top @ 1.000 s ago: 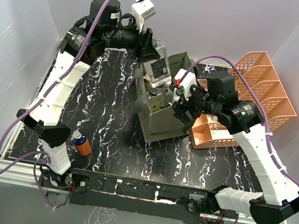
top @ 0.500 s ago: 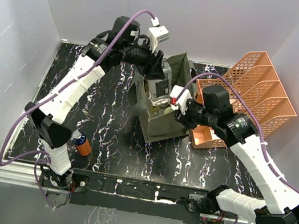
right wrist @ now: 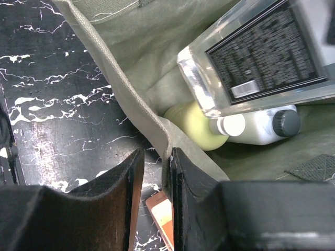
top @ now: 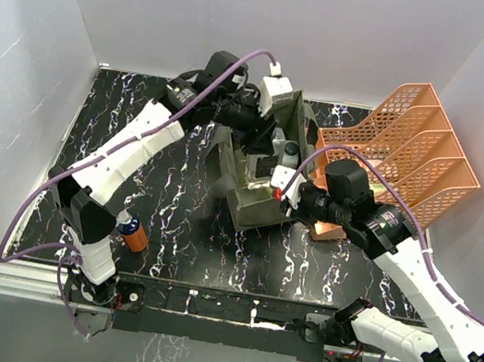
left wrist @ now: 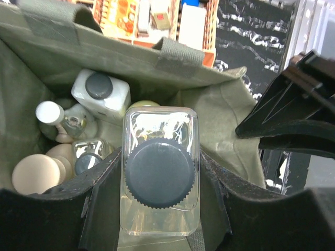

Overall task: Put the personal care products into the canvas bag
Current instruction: Place the care product in the canvas bag.

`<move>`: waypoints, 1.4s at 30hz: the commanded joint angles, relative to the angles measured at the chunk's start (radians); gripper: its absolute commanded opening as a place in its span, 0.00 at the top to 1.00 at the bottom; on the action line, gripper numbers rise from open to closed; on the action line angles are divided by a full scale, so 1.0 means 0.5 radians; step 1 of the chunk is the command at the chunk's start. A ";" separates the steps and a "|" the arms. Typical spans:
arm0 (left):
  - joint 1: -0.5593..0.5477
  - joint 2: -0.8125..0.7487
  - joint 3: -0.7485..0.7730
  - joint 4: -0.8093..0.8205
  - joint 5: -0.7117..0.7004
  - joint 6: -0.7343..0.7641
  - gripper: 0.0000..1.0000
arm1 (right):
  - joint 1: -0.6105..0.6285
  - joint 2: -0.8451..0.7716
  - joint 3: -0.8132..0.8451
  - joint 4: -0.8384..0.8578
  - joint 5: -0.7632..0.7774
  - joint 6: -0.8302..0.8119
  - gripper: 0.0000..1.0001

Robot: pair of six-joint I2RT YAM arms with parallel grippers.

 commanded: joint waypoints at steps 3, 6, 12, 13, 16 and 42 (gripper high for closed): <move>-0.092 -0.192 -0.164 0.191 -0.134 0.174 1.00 | 0.030 0.003 -0.012 -0.001 -0.044 0.079 0.72; -0.096 -0.213 -0.263 0.256 -0.225 0.220 1.00 | 0.033 0.015 0.014 0.004 0.006 0.117 0.72; -0.097 -0.277 -0.501 0.426 -0.377 0.290 1.00 | 0.029 0.058 0.097 0.001 0.080 0.219 0.70; -0.096 -0.283 -0.533 0.452 -0.401 0.295 1.00 | 0.032 0.066 0.116 0.001 0.094 0.233 0.68; -0.094 -0.283 -0.614 0.511 -0.475 0.294 1.00 | 0.032 0.098 0.169 0.009 0.138 0.270 0.65; -0.029 -0.302 -1.144 0.757 -0.462 0.269 1.00 | 0.031 0.166 0.246 0.013 0.211 0.362 0.57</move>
